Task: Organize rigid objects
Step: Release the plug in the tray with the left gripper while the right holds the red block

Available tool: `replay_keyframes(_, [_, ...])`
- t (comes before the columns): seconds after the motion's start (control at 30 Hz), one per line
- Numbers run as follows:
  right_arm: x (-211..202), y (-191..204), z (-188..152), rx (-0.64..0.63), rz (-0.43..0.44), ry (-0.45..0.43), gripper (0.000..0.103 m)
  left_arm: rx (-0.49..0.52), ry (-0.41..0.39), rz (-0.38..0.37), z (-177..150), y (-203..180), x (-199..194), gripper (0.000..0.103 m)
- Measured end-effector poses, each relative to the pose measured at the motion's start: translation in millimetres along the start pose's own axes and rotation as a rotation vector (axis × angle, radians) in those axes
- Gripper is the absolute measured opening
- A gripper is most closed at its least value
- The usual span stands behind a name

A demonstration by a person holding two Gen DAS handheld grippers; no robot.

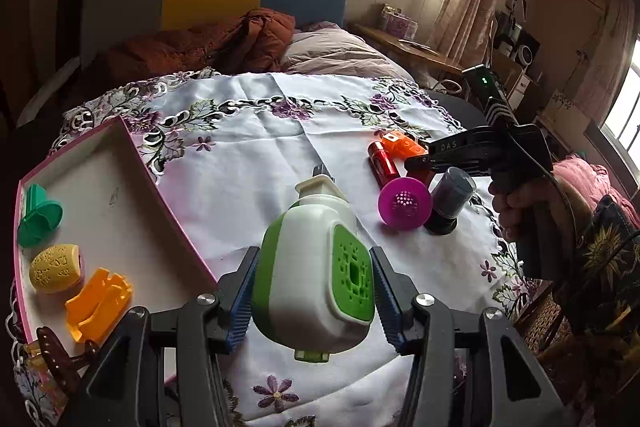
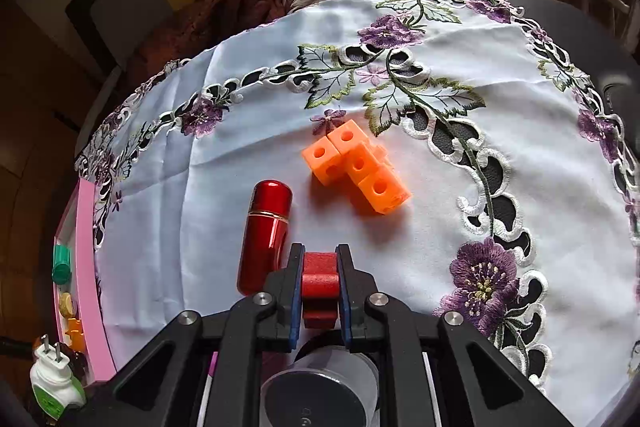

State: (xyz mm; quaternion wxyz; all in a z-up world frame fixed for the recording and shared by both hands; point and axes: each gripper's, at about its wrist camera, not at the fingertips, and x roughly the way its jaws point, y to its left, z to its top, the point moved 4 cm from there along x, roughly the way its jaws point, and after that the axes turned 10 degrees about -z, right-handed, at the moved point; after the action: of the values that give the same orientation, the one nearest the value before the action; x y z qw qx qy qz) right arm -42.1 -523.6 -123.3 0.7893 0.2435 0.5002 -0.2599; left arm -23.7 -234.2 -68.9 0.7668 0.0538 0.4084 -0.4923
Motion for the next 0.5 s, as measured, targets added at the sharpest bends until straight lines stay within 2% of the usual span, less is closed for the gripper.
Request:
replay_keyframes(0.23, [4.6, 6.1, -4.3, -0.036, -0.015, 0.022, 0.015, -0.141, -0.067, 0.0, 11.0, 40.8, -32.4, 0.053])
replay_keyframes(0.5, [6.6, 12.3, -5.9, -0.082, -0.05, 0.021, 0.015, -0.378, -0.161, 0.112, 20.4, 140.7, -79.4, 0.053])
